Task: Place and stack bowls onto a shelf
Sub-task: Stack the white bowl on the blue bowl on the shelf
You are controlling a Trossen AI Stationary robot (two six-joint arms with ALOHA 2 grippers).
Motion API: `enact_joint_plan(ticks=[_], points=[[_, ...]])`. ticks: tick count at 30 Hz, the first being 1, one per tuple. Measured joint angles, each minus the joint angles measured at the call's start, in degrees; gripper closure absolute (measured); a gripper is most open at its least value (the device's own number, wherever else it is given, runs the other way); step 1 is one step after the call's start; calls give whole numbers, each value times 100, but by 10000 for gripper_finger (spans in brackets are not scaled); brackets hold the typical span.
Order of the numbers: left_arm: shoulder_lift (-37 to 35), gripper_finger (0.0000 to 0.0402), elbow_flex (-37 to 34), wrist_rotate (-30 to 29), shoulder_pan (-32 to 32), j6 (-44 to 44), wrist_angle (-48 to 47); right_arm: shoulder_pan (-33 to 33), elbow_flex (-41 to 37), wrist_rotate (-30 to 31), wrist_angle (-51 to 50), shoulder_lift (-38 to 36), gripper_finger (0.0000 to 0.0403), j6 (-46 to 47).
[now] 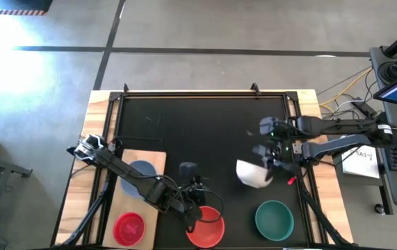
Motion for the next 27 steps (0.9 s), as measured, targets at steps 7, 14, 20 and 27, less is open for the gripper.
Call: enact_joint_plan(ticks=[7, 14, 20, 27], points=[[2, 247, -4, 8, 77, 259, 235, 1389, -31, 4, 662, 309, 394, -473], [0, 247, -193, 1385, 455, 1561, 1501, 2000, -30, 39, 1162, 704, 394, -1320], [116, 247, -269, 3007, 751, 2481, 2430, 2014, 20, 43, 1210, 943, 394, -1921], [279, 247, -275, 4023, 892, 3070, 3015, 2010, 23, 46, 1229, 1078, 394, -2114]])
